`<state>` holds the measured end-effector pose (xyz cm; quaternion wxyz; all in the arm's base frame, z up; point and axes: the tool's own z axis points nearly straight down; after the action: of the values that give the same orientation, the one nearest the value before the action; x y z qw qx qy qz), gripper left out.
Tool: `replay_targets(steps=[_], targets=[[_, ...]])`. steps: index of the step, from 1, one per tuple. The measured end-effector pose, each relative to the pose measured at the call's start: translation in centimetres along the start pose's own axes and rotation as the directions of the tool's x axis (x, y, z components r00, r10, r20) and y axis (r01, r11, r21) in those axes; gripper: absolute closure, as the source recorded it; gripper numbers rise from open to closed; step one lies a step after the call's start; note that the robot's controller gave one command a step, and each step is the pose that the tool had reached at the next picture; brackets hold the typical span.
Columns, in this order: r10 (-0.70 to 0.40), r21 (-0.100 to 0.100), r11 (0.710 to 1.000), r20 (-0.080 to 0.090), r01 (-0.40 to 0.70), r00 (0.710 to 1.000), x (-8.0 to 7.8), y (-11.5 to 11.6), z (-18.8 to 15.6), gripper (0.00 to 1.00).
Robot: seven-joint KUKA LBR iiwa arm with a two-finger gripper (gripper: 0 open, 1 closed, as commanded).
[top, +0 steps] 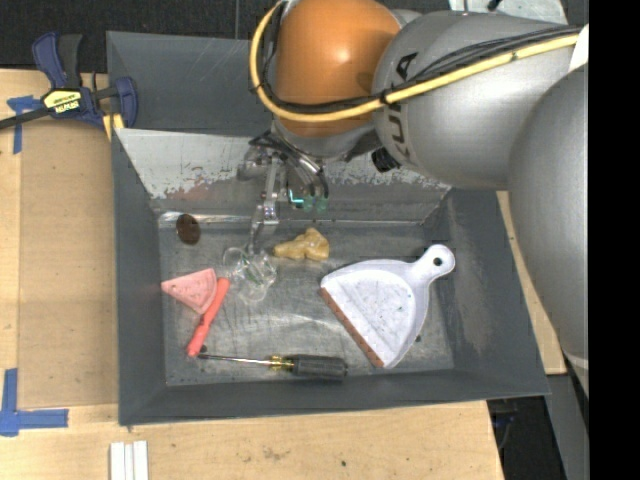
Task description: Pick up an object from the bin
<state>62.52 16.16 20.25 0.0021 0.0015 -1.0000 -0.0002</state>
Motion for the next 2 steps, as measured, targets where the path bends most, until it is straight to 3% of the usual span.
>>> replay_targets(steps=[1, 2], targets=[[0.003, -0.001, 1.000, 0.008, -0.003, 1.000, -0.2, -0.1, -0.4, 0.00], [-0.126, 0.001, 0.992, 0.010, 0.126, 0.992, 1.5, 2.2, 3.9, 0.00]])
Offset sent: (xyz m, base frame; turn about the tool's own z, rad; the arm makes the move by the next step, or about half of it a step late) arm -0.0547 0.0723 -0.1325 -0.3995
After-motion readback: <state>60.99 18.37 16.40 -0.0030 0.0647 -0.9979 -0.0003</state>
